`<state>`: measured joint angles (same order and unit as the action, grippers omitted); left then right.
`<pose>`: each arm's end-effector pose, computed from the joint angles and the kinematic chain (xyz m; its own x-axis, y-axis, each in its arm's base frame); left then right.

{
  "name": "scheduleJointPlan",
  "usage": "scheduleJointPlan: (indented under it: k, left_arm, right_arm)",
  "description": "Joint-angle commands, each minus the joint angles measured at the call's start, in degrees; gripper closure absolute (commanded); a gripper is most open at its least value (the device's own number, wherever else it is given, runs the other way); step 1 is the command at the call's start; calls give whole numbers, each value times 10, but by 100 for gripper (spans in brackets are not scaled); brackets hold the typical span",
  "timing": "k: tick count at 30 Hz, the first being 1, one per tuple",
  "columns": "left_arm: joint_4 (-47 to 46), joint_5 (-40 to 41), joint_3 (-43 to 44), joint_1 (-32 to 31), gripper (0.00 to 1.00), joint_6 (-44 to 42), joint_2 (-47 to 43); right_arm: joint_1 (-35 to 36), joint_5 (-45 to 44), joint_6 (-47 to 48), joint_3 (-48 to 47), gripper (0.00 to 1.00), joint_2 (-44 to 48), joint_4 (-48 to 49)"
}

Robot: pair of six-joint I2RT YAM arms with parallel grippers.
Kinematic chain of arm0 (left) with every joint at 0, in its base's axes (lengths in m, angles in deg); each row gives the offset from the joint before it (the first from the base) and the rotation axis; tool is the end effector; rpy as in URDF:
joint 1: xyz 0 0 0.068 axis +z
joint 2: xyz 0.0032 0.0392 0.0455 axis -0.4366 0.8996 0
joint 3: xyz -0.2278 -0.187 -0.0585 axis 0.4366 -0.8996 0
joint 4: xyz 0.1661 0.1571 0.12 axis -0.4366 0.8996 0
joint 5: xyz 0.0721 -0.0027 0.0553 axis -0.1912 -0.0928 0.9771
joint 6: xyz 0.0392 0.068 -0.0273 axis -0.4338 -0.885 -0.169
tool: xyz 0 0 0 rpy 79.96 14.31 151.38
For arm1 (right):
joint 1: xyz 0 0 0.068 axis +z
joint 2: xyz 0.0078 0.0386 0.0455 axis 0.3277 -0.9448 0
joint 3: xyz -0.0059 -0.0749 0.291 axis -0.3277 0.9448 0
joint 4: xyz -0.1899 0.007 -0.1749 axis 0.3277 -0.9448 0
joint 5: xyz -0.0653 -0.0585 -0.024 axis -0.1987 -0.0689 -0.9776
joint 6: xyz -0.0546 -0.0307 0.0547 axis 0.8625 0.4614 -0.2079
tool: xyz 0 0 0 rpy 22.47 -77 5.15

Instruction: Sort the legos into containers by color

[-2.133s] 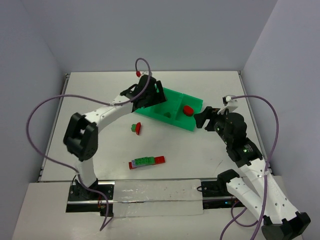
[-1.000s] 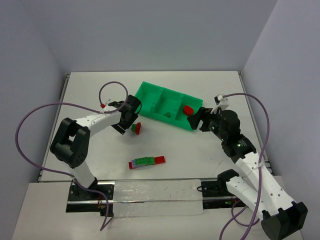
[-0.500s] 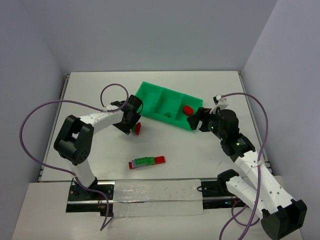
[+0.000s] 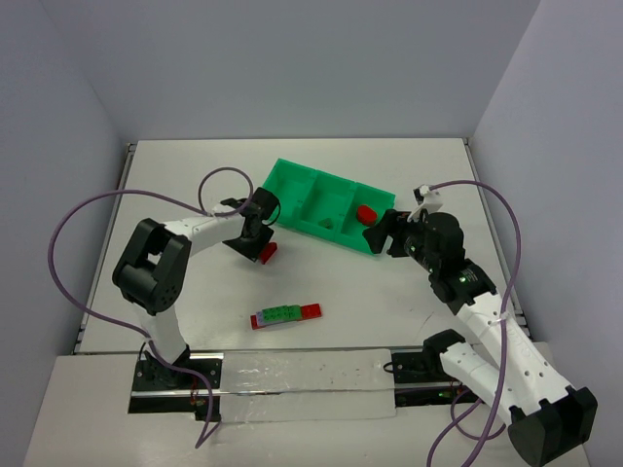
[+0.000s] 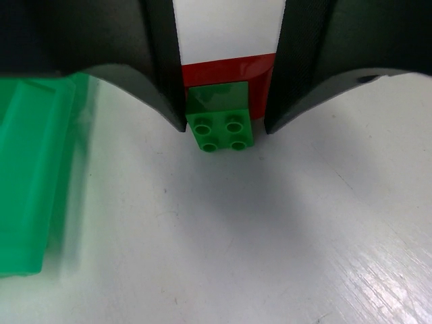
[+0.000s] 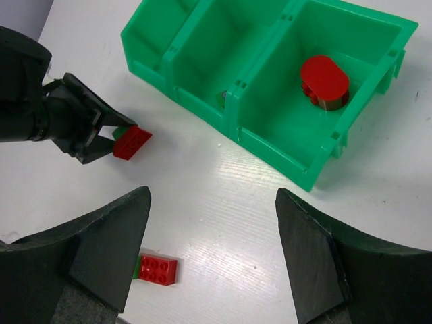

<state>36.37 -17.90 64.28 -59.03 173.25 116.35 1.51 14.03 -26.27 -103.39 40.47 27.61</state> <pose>0.3126 -0.1752 0.1598 -0.4452 -0.8354 -0.3224 -0.8150 0.5272 -0.2406 0.1767 0.0737 0.3004 -0.4729 0.2397 -0.8479 -0.2662 0.8785 0.3968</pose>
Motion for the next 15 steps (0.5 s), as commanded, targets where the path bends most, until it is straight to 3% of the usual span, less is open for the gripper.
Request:
scheduleJointPlan:
  k: [1,9,15]
  left_arm:
    - [-8,6,16,5,62,7,0]
    - [0,27,18,2,97,-25,-34]
    - [-56,51,6,-28,100,-117,-137]
  right_arm:
    - [2,1,0,-9,18,1,8]
    - [2,11,0,-14,18,-1,3]
    - [8,80,1,-6,17,-9,55]
